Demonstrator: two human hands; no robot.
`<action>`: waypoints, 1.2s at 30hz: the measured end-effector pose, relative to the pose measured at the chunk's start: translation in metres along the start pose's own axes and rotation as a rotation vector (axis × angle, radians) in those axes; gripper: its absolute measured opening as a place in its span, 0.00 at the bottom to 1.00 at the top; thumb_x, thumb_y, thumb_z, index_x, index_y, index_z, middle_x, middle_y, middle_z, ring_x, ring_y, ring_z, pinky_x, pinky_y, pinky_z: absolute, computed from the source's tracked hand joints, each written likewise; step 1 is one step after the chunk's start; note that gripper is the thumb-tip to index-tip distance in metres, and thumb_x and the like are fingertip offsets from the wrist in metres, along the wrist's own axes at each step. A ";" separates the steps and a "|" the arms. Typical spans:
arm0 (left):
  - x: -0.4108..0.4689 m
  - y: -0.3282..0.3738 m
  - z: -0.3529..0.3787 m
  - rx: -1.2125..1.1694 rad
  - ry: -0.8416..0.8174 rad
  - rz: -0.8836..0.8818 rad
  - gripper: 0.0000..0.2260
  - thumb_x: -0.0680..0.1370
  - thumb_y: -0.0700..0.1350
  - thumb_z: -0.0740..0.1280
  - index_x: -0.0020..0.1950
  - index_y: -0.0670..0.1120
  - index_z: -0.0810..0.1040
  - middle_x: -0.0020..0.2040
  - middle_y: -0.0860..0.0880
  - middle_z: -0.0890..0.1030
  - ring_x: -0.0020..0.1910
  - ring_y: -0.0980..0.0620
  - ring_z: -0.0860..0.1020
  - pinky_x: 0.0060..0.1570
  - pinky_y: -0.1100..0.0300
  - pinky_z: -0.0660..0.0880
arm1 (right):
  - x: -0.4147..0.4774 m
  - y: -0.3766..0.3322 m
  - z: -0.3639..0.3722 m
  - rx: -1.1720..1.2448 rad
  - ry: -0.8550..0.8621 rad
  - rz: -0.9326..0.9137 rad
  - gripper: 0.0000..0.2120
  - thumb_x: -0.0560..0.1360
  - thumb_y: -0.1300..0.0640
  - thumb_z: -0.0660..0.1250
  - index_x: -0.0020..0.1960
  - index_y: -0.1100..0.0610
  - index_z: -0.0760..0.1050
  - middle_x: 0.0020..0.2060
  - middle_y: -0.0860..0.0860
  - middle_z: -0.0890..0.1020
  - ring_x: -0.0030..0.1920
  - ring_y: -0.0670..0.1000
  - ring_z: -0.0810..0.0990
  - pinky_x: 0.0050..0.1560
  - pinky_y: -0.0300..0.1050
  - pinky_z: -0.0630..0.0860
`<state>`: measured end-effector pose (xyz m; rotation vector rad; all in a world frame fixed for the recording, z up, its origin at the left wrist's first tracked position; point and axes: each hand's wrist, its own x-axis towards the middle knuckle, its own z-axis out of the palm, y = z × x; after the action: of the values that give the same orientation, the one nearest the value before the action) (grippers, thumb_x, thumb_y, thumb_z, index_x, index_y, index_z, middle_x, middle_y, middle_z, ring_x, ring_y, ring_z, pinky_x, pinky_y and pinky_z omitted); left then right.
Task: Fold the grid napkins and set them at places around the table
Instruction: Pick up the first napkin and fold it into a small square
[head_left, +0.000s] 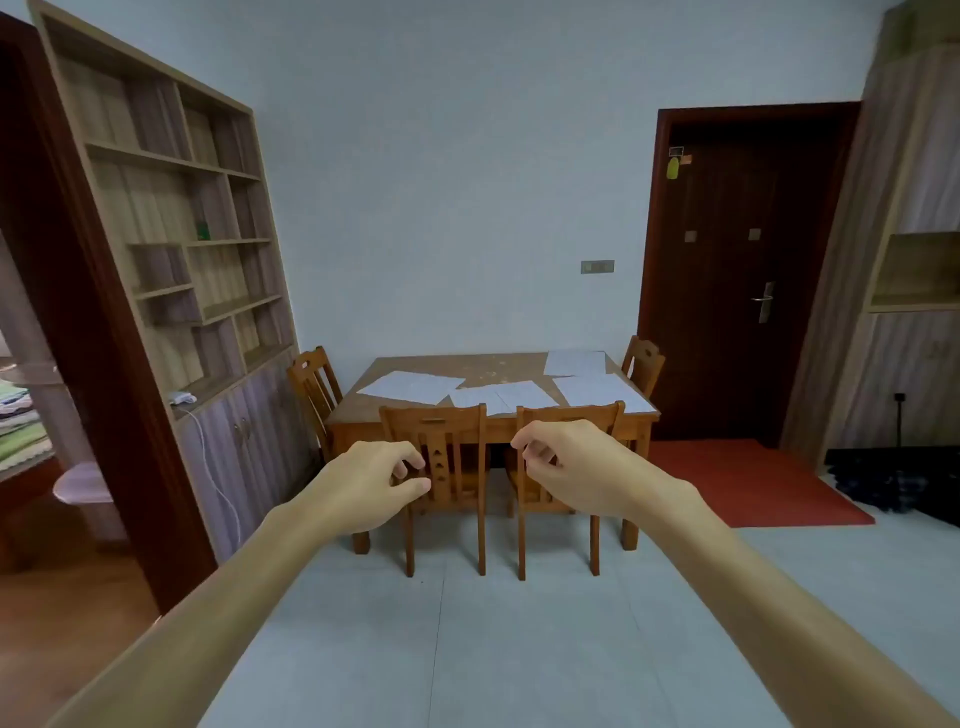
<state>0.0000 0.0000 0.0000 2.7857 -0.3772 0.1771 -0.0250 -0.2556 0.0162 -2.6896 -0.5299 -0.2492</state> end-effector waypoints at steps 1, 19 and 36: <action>0.004 -0.002 0.002 0.001 -0.011 -0.004 0.15 0.81 0.55 0.65 0.67 0.54 0.76 0.60 0.52 0.81 0.56 0.54 0.80 0.58 0.56 0.79 | 0.006 0.000 0.003 -0.002 -0.006 0.005 0.16 0.83 0.55 0.58 0.69 0.51 0.73 0.58 0.46 0.82 0.56 0.46 0.80 0.60 0.44 0.79; 0.191 -0.079 0.022 0.019 -0.043 -0.112 0.17 0.80 0.56 0.66 0.69 0.55 0.74 0.61 0.52 0.81 0.54 0.56 0.80 0.57 0.56 0.80 | 0.223 0.088 0.054 0.081 -0.046 -0.114 0.19 0.80 0.49 0.62 0.70 0.50 0.71 0.60 0.47 0.80 0.56 0.47 0.80 0.58 0.46 0.80; 0.391 -0.208 0.041 -0.016 -0.066 -0.198 0.18 0.80 0.57 0.66 0.68 0.54 0.75 0.59 0.52 0.81 0.53 0.55 0.80 0.59 0.54 0.79 | 0.465 0.143 0.131 0.119 -0.105 -0.159 0.20 0.80 0.50 0.64 0.72 0.49 0.70 0.64 0.48 0.78 0.62 0.46 0.77 0.62 0.42 0.77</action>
<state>0.4356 0.0831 -0.0368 2.7966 -0.1163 0.0350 0.4685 -0.1721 -0.0381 -2.5586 -0.7667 -0.1162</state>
